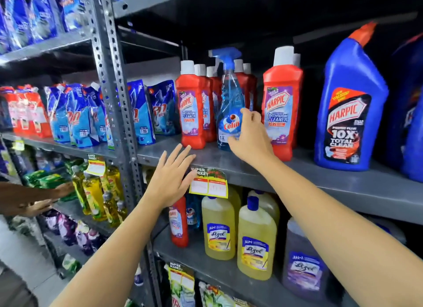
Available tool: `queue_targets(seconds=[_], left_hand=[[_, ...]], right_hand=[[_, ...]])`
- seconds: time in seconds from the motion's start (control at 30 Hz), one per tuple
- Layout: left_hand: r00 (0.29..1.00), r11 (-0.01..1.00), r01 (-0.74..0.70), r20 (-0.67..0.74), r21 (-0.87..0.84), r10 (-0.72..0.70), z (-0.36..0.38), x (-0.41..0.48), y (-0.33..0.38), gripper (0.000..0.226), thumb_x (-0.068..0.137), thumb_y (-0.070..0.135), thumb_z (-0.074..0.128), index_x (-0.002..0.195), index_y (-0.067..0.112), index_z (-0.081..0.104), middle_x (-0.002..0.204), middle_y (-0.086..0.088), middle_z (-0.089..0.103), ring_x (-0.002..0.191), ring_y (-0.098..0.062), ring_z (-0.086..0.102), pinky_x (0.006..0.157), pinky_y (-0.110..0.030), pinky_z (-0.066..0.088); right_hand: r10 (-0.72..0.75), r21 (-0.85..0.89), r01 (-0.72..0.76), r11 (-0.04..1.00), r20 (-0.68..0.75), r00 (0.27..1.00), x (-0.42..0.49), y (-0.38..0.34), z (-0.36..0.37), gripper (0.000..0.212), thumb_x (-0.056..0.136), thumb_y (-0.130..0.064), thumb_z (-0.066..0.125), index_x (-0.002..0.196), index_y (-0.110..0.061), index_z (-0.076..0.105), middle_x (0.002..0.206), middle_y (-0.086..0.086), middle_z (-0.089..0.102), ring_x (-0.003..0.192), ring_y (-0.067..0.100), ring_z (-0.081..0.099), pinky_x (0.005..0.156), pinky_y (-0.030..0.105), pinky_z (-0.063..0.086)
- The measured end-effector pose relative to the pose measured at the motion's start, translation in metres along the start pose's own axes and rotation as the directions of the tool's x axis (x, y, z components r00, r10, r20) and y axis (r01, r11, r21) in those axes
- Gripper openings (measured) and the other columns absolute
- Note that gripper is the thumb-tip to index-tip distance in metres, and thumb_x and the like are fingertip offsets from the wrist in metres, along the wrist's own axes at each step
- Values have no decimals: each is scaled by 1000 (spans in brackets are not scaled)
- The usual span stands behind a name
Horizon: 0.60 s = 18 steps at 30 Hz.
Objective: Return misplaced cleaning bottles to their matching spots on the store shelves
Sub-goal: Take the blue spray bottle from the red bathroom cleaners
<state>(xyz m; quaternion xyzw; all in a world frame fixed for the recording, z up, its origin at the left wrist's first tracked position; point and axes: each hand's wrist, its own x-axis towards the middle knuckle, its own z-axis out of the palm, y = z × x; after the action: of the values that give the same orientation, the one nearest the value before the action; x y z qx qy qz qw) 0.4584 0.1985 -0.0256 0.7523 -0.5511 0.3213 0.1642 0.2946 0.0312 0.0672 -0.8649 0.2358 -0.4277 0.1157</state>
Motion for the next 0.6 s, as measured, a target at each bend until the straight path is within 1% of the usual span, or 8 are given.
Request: queue_targets(seconds=[0.1, 0.2, 0.27, 0.33, 0.4, 0.47, 0.5, 0.6], left_hand=[[998, 998, -42, -47, -41, 40, 8, 8, -10, 58, 100, 49, 24, 142, 14, 42, 157, -3, 29, 148, -19, 9, 118, -52, 11], [992, 991, -93, -99, -93, 84, 18, 13, -19, 56, 100, 50, 28, 140, 15, 45, 156, -4, 30, 147, -19, 13, 118, -48, 13], [985, 986, -116, -140, -119, 99, 23, 15, -23, 52, 99, 49, 34, 134, 14, 51, 150, -6, 41, 142, -23, 29, 114, -45, 23], [977, 981, -129, -191, -142, 100, 25, 15, -27, 53, 98, 52, 37, 125, 12, 58, 133, -8, 58, 124, -27, 50, 100, -41, 34], [968, 976, -124, -236, -181, 80, 28, 16, -29, 53, 96, 54, 40, 118, 11, 62, 118, -6, 64, 109, -26, 56, 92, -41, 37], [955, 971, -127, -289, -203, 65, 30, 16, -28, 49, 95, 53, 43, 114, 12, 63, 112, -5, 65, 104, -25, 56, 90, -40, 37], [949, 968, -137, -309, -211, 67, 32, 16, -28, 47, 95, 51, 45, 113, 12, 63, 112, -5, 65, 104, -25, 56, 90, -40, 37], [933, 959, -179, -348, -220, 95, 35, 15, -29, 45, 94, 48, 46, 113, 11, 64, 111, -6, 66, 103, -26, 55, 89, -40, 37]], right_hand=[[63, 16, -62, 998, -34, 997, 19, -3, 12, 76, 83, -18, 66, 145, -12, 22, 141, 15, 34, 120, 35, 50, 89, 45, 49], [142, 57, -139, 989, -63, 988, 34, -6, 27, 90, 83, -21, 69, 151, -13, 11, 149, 15, 29, 124, 34, 50, 95, 45, 49], [234, 117, -226, 967, -68, 970, 43, -5, 33, 102, 79, -25, 76, 152, -15, 5, 149, 15, 33, 124, 35, 52, 98, 45, 47], [308, 146, -300, 943, -34, 951, 52, -4, 38, 114, 72, -28, 83, 152, -15, 4, 143, 14, 45, 123, 33, 54, 97, 44, 48], [364, 146, -360, 921, 2, 931, 58, -3, 42, 117, 63, -30, 90, 150, -13, 13, 136, 14, 53, 120, 33, 56, 97, 43, 48], [408, 160, -403, 901, 2, 913, 62, -3, 44, 104, 57, -31, 93, 137, -10, 31, 129, 13, 58, 116, 33, 59, 96, 44, 49], [423, 164, -416, 895, -10, 906, 62, -4, 44, 97, 55, -31, 94, 129, -8, 36, 127, 13, 59, 114, 32, 60, 95, 44, 50], [440, 144, -430, 891, -45, 897, 59, -10, 42, 91, 54, -29, 94, 122, -6, 39, 126, 13, 58, 112, 31, 59, 94, 40, 49]])
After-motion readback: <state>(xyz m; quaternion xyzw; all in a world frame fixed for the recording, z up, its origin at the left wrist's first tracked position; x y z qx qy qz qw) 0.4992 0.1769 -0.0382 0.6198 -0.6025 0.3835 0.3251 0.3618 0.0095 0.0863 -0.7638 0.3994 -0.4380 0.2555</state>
